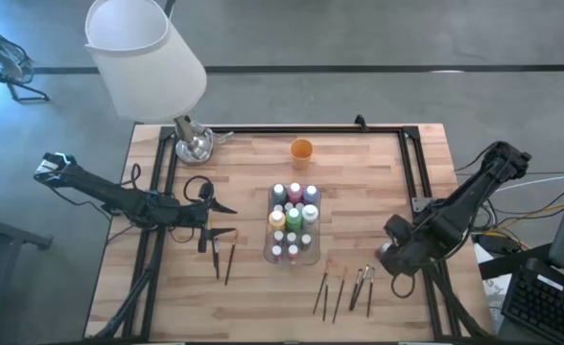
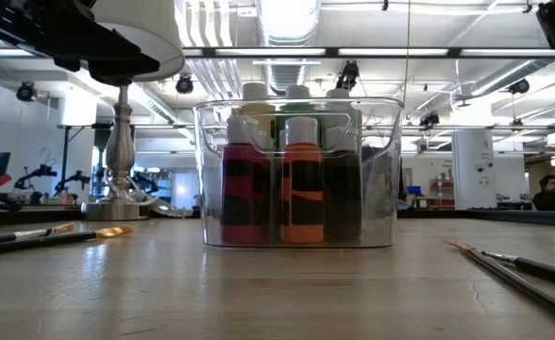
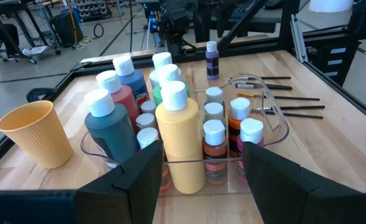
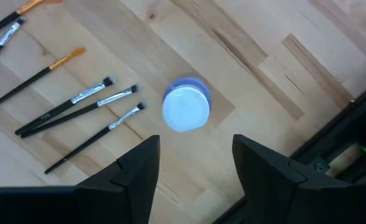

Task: Pick & Place Paint Supplies
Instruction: Put the purple paint bottle into the transparent bin

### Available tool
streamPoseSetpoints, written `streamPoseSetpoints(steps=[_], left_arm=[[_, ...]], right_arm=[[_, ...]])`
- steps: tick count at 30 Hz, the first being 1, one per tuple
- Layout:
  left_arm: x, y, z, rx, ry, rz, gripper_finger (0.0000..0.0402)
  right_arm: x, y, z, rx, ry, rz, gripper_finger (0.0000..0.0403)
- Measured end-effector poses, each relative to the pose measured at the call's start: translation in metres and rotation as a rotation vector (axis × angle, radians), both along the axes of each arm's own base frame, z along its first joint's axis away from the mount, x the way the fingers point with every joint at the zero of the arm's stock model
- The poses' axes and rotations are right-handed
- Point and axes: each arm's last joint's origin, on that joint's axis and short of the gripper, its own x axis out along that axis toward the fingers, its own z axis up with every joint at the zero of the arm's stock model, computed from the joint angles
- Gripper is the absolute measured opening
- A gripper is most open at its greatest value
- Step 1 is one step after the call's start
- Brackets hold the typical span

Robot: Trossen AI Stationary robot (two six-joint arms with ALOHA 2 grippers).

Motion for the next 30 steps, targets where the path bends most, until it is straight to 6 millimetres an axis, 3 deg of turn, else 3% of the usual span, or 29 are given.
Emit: streamPoseSetpoints(steps=[20, 30], left_arm=[[0.0, 0.0, 0.0, 0.0, 0.0, 0.0, 0.0223], [0.0, 0.0, 0.0, 0.0, 0.0, 0.0, 0.0223]], right_arm=[[0.003, -0.001, -0.012, -0.039, -0.03, 0.011, 0.0266], [0.005, -0.008, -0.028, -0.057, -0.022, -0.005, 0.025]])
